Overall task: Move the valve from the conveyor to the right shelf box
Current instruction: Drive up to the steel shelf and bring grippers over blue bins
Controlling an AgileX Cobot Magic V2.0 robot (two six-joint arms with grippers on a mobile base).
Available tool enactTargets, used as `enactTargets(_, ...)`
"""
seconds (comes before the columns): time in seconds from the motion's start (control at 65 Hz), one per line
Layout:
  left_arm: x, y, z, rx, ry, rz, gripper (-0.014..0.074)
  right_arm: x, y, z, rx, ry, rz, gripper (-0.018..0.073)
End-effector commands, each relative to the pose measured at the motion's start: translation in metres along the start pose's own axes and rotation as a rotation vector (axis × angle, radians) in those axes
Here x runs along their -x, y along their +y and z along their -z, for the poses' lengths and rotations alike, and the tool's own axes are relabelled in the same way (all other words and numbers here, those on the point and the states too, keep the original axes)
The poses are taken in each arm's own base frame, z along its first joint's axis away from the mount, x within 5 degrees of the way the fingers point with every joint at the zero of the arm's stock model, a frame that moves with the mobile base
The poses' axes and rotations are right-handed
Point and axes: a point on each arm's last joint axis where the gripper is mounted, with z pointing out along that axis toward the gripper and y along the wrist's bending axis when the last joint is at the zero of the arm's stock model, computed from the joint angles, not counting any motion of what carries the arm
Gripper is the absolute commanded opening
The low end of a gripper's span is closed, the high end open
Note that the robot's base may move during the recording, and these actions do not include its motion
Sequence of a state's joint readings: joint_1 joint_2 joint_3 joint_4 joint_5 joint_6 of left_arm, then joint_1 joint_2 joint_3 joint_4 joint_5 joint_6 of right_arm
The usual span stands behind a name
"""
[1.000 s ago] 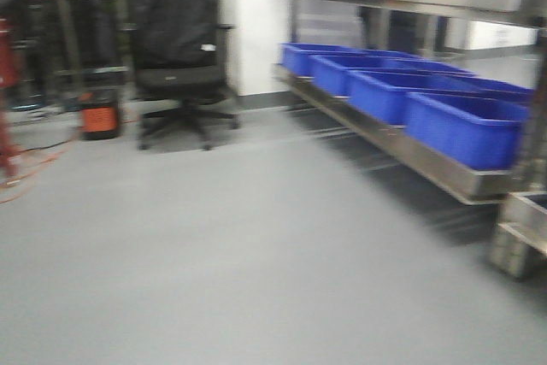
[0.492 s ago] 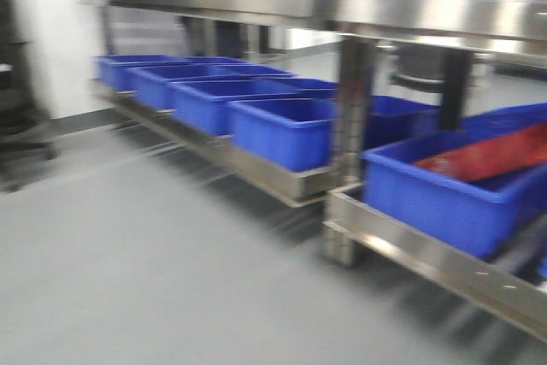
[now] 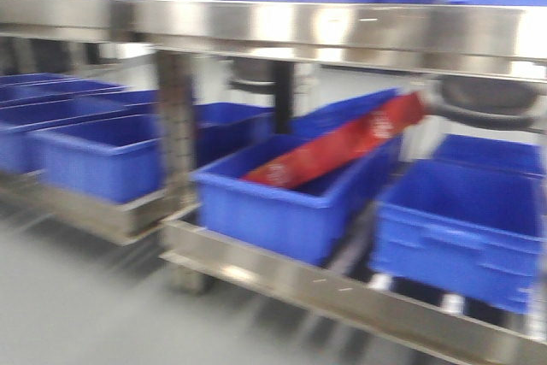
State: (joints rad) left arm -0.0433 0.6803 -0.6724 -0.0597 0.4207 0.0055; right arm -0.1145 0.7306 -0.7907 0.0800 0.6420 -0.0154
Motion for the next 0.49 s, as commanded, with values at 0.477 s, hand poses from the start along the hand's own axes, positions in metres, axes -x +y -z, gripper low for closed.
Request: enactTargets(0.477, 0.0069, -0.001, 0.0028, -0.007, -0.063, 0.003, -0.0111, 0.0089, -0.0007, 0.0054, -0.008, -0.095, 0.005, -0.0162)
